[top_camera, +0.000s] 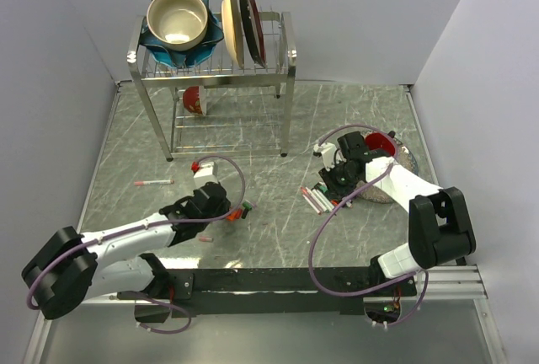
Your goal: Open the pen caps
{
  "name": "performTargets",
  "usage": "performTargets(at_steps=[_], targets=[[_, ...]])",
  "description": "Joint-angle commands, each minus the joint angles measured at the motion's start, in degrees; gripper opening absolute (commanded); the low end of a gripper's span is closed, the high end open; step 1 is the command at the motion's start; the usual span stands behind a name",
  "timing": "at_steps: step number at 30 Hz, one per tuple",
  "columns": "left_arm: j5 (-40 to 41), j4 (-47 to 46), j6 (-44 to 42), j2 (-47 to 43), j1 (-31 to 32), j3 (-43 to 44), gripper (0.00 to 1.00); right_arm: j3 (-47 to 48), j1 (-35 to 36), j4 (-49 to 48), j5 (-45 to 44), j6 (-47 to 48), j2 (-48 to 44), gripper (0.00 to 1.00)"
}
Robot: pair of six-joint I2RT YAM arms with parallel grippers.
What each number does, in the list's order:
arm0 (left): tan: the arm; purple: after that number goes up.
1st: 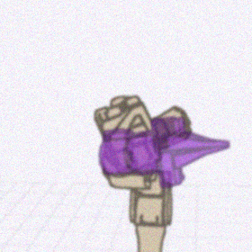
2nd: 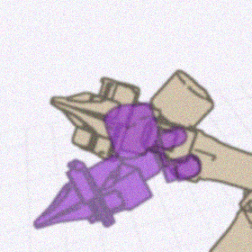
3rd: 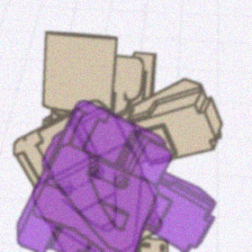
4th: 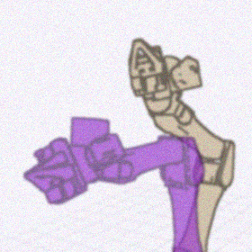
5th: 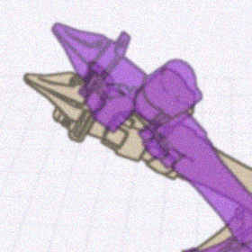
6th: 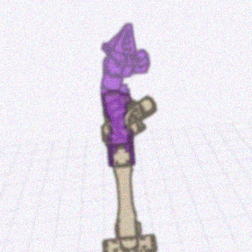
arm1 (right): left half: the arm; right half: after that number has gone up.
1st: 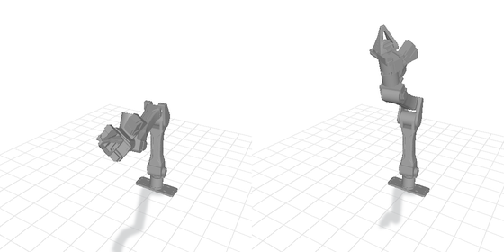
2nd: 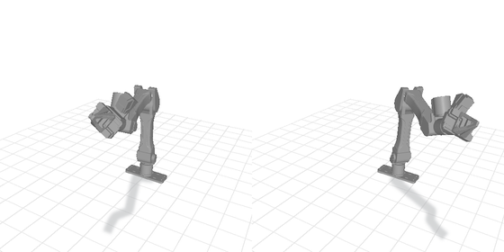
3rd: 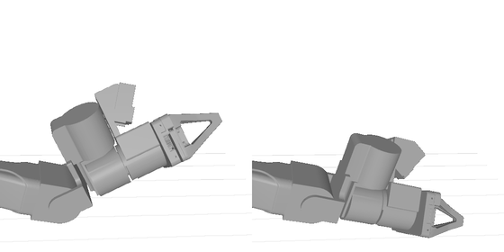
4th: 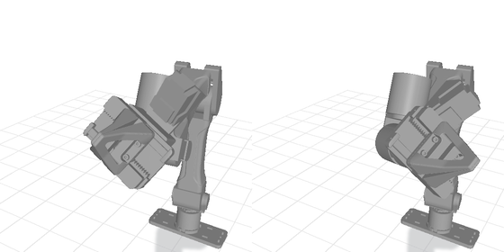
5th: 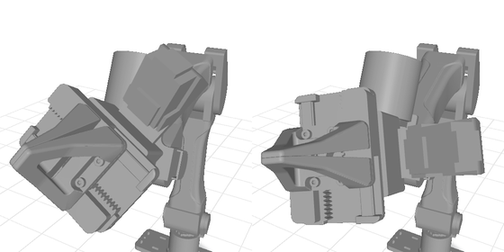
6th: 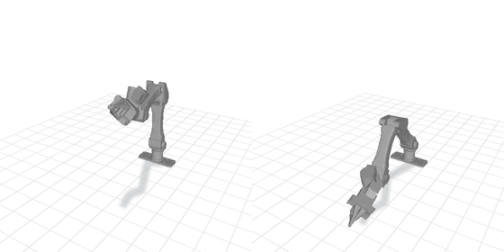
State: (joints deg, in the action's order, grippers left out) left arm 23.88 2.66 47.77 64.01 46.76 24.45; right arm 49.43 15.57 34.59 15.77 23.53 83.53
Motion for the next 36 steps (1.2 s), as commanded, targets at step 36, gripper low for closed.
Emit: performTargets(at_steps=[36], targets=[[1.78,1.56,0.74,3.67,-0.53,4.73,0.34,2.51,-1.07,-1.28,0.75,0.99,-8.64,0.62]])
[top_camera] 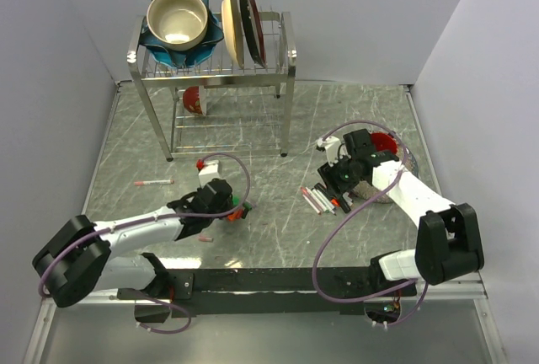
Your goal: Open the pen caps
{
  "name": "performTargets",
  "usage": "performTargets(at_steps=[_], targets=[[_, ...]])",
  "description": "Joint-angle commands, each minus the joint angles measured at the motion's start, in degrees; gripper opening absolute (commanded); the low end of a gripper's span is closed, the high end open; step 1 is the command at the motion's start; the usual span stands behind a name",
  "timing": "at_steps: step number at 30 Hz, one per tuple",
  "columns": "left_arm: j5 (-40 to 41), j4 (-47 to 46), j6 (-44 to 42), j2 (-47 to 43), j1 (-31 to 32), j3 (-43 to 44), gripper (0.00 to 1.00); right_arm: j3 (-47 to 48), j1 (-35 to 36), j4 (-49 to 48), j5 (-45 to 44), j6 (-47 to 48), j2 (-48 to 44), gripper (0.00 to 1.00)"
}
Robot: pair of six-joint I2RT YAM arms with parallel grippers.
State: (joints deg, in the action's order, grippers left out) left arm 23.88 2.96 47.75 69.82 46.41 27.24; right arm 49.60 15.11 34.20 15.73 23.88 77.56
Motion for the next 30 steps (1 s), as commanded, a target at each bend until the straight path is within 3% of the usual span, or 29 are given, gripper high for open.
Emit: performTargets(at_steps=[1,7,9,12,14,16,18,19,20,25,28,29,30], targets=[[2.22,1.87,0.86,-3.71,-0.18,1.85,0.35,2.43,-0.61,-0.71,1.23,0.73,-2.85,0.63],[9.33,5.47,6.03,-14.94,-1.84,-1.13,0.61,4.01,-1.05,2.45,5.8,4.59,-6.01,0.64],[10.22,6.0,9.28,-19.26,-4.04,-4.03,0.74,3.66,-1.23,2.1,7.38,5.21,-8.99,0.66],[9.87,7.66,12.88,-27.35,-10.8,-7.02,0.8,3.13,-1.32,1.49,8.88,5.21,-12.24,0.68],[13.72,13.08,19.44,-31.23,-15.02,-7.29,0.8,3.04,-1.49,1.14,9.15,5.04,-13.39,0.7],[16.1,16.62,21.94,-32.55,-19.14,-6.51,0.91,3.04,-1.49,0.96,9.06,4.86,-14.54,0.7],[15.59,18.83,23.18,-31.95,-22.23,-4.4,0.99,3.13,-1.49,0.61,8.62,4.07,-15.68,0.78],[13.84,18.92,23.01,-29.94,-25.38,-2.83,0.99,2.96,-1.49,-0.17,8.36,3.72,-16.21,0.85],[13.13,19.53,23.44,-28.53,-26.97,-1.94,0.99,2.78,-1.49,-0.7,8.09,2.85,-16.73,1.0],[8.12,25.76,24.5,-12.3,-37.25,8.67,0.99,1.81,-1.58,-3.35,6.94,0.12,-20.16,1.0],[6.98,28.42,25.2,-4.73,-40.07,13.69,0.98,1.64,-1.49,-3.52,8.18,0.2,-21.48,1.0],[5.58,28.07,24.59,-3.39,-40.87,14.41,0.95,1.55,-1.49,-3.61,7.92,0.12,-21.92,1.0],[4.52,27.45,24.5,-1.11,-41.83,15.2,0.83,1.46,-1.58,-3.78,7.74,0.03,-22.1,1.0]])
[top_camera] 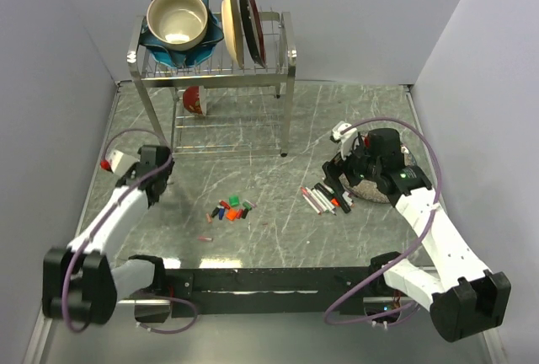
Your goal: Open the pen caps
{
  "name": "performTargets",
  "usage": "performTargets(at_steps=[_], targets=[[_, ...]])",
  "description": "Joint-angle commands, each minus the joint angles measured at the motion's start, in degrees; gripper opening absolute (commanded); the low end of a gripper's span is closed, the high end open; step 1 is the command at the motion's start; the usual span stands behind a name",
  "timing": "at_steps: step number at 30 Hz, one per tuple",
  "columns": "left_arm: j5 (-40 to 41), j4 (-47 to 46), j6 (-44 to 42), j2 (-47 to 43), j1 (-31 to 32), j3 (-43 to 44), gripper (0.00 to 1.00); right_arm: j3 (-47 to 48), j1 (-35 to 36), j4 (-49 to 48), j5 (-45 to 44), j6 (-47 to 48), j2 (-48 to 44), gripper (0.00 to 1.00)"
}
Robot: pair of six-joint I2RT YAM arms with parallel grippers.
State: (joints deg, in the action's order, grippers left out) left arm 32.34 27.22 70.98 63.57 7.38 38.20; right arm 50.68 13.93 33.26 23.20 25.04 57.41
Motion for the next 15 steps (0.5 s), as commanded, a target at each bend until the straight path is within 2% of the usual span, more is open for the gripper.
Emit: performTargets(at_steps=[1,2,4,5,7,11,15], targets=[[-4.73,3.19,0.83,6.29,-4.37,5.56,0.74,0.22,-0.31,-3.19,0.09,-1.04,-2.12,1.0],[-5.17,3.88,1.61,7.52,-5.17,6.53,0.56,0.13,-0.4,-3.37,-0.26,-1.13,-2.3,1.0],[-5.62,5.55,1.97,11.12,-6.49,9.34,0.43,0.13,-0.31,-3.28,-0.44,-1.13,-2.39,1.0],[-5.62,5.73,2.14,12.27,-6.67,10.22,0.4,0.13,-0.4,-3.37,-0.79,-1.13,-2.47,1.0],[-5.79,6.26,2.15,14.91,-7.2,11.98,0.41,0.04,-0.4,-3.72,-0.96,-1.31,-2.56,1.0],[-6.23,5.3,1.53,17.46,-8.51,13.04,0.5,-0.14,-0.4,-3.81,-1.05,-1.31,-2.48,1.0],[-7.46,5.03,1.27,21.06,-9.83,14.18,0.49,-0.14,-0.4,-3.81,-1.4,-1.22,-2.21,1.0]])
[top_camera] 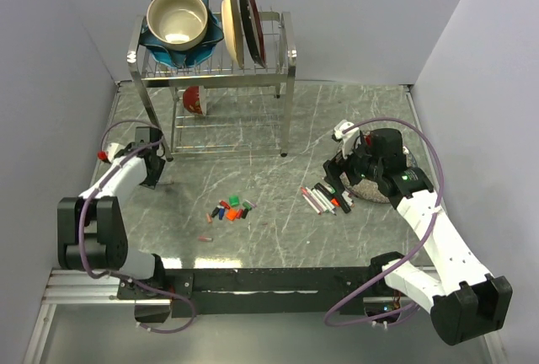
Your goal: Open the pen caps
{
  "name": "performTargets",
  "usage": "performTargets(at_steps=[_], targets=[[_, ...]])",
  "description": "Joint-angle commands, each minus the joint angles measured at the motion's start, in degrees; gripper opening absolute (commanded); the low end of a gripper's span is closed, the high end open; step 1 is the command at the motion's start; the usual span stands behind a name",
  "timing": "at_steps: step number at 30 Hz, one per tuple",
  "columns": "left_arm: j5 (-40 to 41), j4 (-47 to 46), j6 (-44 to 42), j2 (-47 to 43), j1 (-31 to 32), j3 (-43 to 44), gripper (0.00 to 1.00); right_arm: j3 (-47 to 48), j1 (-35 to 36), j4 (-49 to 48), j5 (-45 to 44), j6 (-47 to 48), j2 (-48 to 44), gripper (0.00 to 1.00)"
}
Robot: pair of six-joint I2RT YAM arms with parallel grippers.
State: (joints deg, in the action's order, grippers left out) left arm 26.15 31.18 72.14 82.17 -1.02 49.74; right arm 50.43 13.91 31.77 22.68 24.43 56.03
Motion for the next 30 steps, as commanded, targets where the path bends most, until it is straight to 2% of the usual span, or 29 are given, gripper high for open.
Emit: performTargets(at_steps=[1,4,12,21,25,26,30], targets=[[-1.63,1.16,0.11,3.08,-1.62,2.91,0.49,0.1,-0.38,-2.41,-0.97,-0.61,-0.75,1.0],[-1.81,1.34,0.19,5.8,-2.06,3.96,0.48,0.1,-0.29,-2.5,-1.49,-0.61,-0.66,1.0],[-2.42,6.26,1.51,13.8,-2.67,8.8,0.35,0.01,-0.55,-2.68,-1.76,-0.61,-0.92,1.0],[-3.12,7.93,2.92,15.91,-2.59,8.1,0.24,-0.16,-0.55,-2.85,-1.67,-0.69,-1.36,1.0],[-4.61,9.78,4.06,18.72,-2.59,8.71,0.08,-0.16,-0.64,-2.85,-1.23,-0.61,-1.54,1.0],[-4.71,10.3,4.58,19.34,-2.59,8.8,0.01,-0.07,-0.81,-2.77,-1.14,-0.61,-1.54,1.0],[-5.76,6.72,4.59,16.54,-2.68,5.21,0.01,-0.16,-1.08,-2.76,-0.53,-0.52,-1.63,1.0]])
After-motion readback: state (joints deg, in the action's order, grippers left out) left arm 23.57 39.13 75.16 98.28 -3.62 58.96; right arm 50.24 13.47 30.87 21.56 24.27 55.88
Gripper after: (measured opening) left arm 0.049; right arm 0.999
